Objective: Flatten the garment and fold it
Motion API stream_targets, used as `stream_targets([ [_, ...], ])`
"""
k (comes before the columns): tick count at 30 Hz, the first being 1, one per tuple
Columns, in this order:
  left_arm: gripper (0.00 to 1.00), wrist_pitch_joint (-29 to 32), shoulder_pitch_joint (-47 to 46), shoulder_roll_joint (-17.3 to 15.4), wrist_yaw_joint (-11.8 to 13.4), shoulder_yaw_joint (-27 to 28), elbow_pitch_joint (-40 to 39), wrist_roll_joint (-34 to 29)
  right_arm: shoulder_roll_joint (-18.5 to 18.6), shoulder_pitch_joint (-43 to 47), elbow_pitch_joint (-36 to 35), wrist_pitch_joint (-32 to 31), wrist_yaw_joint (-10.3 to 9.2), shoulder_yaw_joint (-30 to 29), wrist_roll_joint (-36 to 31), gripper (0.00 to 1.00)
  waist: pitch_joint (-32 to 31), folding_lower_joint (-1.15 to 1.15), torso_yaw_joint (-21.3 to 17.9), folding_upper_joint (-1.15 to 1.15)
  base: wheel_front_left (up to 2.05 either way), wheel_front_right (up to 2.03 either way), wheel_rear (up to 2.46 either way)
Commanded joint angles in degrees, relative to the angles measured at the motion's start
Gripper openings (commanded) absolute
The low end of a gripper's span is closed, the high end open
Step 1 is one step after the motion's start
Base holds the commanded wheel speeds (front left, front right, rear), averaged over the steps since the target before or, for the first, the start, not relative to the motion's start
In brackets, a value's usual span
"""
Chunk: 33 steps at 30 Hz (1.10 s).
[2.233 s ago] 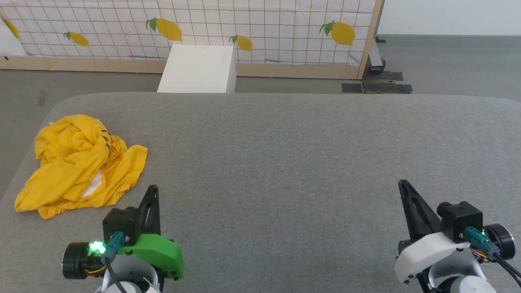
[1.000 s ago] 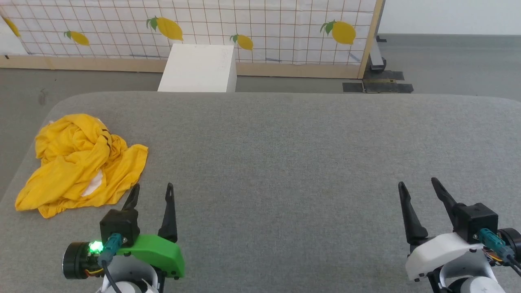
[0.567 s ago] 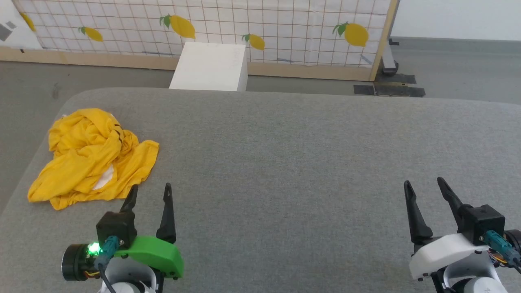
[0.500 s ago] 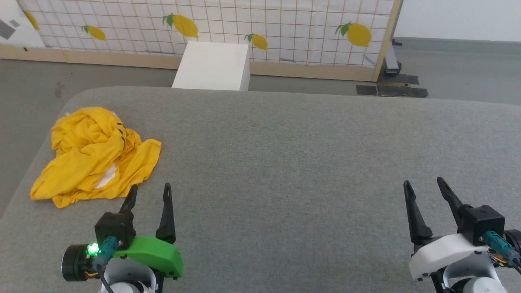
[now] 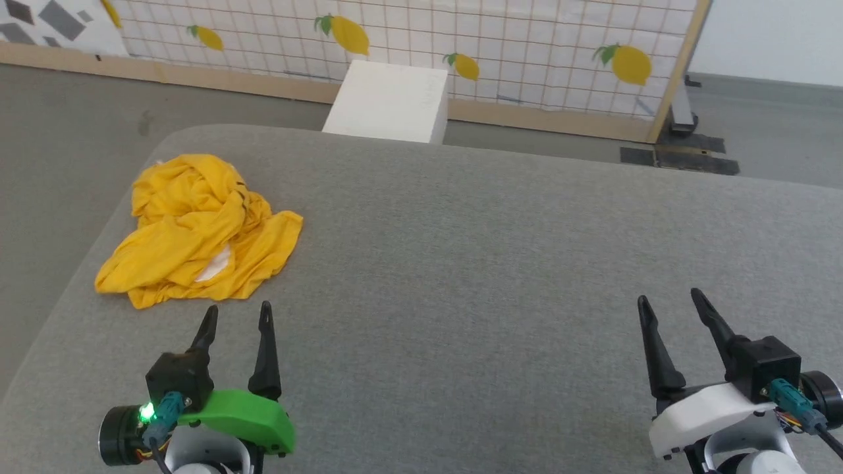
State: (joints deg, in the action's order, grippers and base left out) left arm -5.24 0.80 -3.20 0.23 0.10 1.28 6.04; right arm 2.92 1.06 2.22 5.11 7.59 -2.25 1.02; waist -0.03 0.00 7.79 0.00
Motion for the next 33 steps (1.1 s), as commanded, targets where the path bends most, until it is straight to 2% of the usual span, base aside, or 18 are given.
stream_targets([
  [1, 1.0, -0.66, 0.96, 0.13, 0.35, 0.1, 0.2, 0.72, -0.02, 0.41, 0.3, 0.73, -0.04, 0.22, 0.26, 1.0, -0.19, 0.0, 1.39, 0.0, 0.0, 0.0, 0.0],
  [18, 1.0, -2.9, 2.36, 0.18, 0.38, 0.49, 1.53, 2.71, -0.02, 0.74, 2.16, 2.98, -0.05, 3.34, 0.73, 1.0, -1.13, 0.0, 9.96, 0.0, 0.0, 0.0, 0.0],
  [33, 1.0, -4.64, 3.18, 0.21, 0.07, 0.87, 2.57, 4.28, -0.03, 0.5, 3.86, 4.74, -0.06, 4.52, 1.21, 1.0, -1.52, 0.0, 14.76, 0.0, 0.0, 0.0, 0.0],
])
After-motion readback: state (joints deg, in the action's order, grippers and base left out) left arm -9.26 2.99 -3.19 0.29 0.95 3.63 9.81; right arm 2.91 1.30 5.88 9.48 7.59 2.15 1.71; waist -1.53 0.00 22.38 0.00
